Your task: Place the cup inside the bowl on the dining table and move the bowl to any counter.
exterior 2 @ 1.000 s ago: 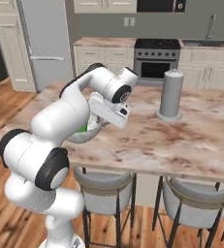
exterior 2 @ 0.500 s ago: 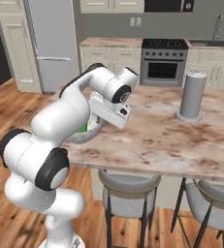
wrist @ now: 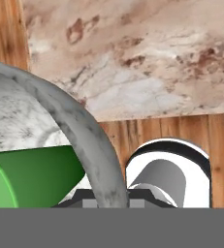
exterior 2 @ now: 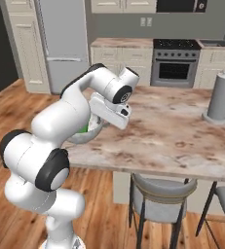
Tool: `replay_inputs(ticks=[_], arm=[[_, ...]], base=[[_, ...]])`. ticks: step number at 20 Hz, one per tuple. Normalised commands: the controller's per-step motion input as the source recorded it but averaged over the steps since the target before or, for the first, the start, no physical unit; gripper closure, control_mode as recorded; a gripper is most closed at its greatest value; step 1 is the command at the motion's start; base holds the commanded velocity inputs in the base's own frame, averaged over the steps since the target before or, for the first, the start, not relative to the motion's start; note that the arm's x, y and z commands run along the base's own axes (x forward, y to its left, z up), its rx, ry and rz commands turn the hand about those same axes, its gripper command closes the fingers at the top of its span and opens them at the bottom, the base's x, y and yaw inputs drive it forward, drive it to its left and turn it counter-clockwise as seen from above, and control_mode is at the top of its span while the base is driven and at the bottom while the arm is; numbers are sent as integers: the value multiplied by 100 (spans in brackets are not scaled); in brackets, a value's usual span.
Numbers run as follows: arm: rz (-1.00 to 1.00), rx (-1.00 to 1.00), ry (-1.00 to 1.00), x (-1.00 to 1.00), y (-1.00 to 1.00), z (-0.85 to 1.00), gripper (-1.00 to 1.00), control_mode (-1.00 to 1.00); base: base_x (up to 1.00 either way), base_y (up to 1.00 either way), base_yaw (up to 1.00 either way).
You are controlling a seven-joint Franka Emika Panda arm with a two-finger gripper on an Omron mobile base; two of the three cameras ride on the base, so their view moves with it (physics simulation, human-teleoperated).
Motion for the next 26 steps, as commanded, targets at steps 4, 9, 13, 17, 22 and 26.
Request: replay_inputs(ticks=[4, 9, 13, 17, 22, 26], arm=[[0, 0, 0, 0, 0, 0, 100, 100], [0, 0, 0, 0, 0, 0, 100, 100], [0, 0, 0, 0, 0, 0, 100, 100], [0, 0, 0, 0, 0, 0, 100, 100], [0, 0, 0, 0, 0, 0, 100, 100], [0, 0, 0, 0, 0, 0, 100, 100]], base=[[0, 76, 0], [1, 81, 0], [7, 83, 0], [14, 79, -1], [23, 75, -1], [45, 66, -1]])
